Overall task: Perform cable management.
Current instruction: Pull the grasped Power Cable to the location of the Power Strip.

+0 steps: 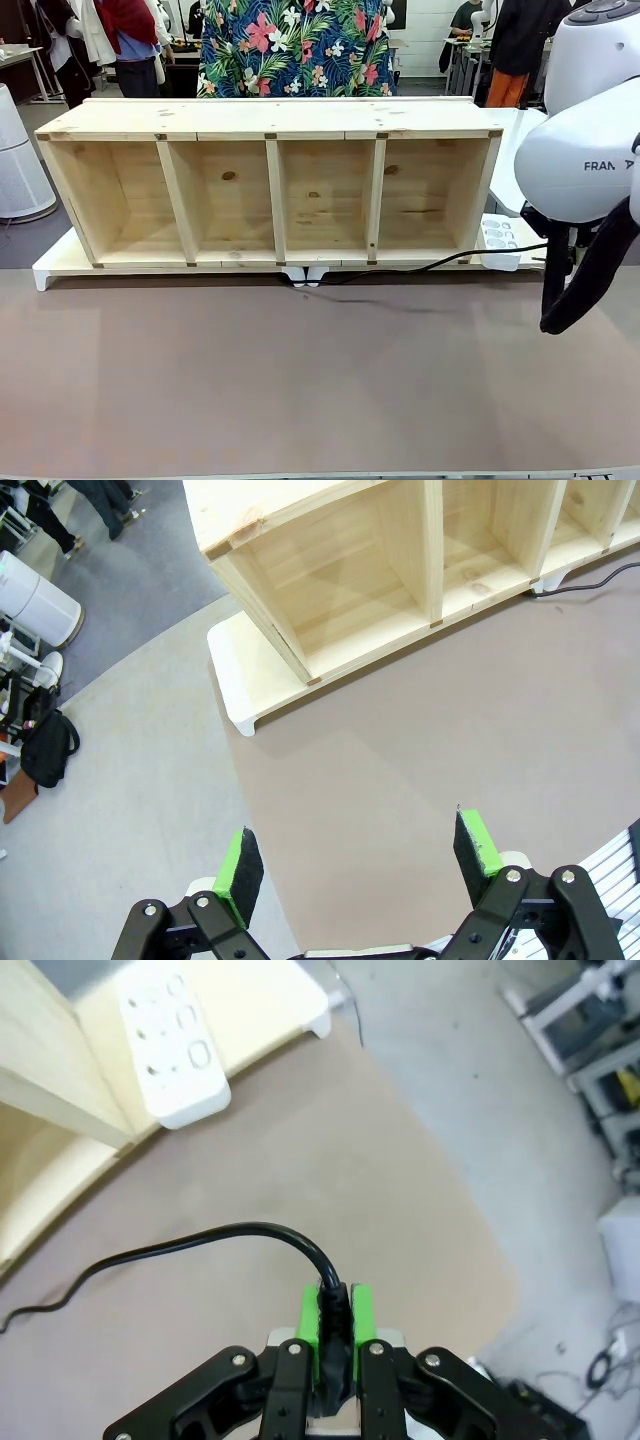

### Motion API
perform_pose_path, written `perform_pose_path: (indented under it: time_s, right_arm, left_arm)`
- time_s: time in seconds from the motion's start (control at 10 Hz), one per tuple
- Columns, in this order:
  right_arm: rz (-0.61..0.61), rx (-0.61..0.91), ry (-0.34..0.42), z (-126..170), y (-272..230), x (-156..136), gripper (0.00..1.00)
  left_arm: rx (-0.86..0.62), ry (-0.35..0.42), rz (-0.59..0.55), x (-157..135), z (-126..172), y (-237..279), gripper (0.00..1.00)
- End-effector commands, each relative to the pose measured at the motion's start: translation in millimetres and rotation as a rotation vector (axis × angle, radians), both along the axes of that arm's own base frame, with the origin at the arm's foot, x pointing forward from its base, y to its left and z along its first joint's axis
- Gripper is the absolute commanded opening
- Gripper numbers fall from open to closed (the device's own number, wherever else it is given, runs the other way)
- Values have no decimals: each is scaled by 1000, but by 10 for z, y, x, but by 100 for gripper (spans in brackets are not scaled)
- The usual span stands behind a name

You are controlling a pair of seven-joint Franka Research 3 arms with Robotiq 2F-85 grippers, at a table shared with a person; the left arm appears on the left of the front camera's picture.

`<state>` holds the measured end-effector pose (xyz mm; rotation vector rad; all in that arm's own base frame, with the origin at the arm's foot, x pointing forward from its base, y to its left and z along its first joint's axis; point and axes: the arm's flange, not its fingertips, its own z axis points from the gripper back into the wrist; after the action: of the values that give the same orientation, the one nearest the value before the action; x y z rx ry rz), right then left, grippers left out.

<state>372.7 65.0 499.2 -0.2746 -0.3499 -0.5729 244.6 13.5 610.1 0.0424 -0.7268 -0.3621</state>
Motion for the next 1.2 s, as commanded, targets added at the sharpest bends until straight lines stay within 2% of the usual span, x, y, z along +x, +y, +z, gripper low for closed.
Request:
perform_pose_path:
  time_s: [0.0,0.4,0.5,1.1]
  right_arm:
    - [72,-71,-34,80,-111,189,15]
    - [100,-16,-115,123,-48,323,15]
    - [102,-36,-67,133,13,256,15]
    - [105,-32,-72,120,23,264,15]
  left_arm:
    - [1,3,1,-2,1,1,100]
    - [1,3,1,-2,1,1,100]
    - [1,3,1,-2,1,1,100]
    - [1,3,1,-2,1,1,100]
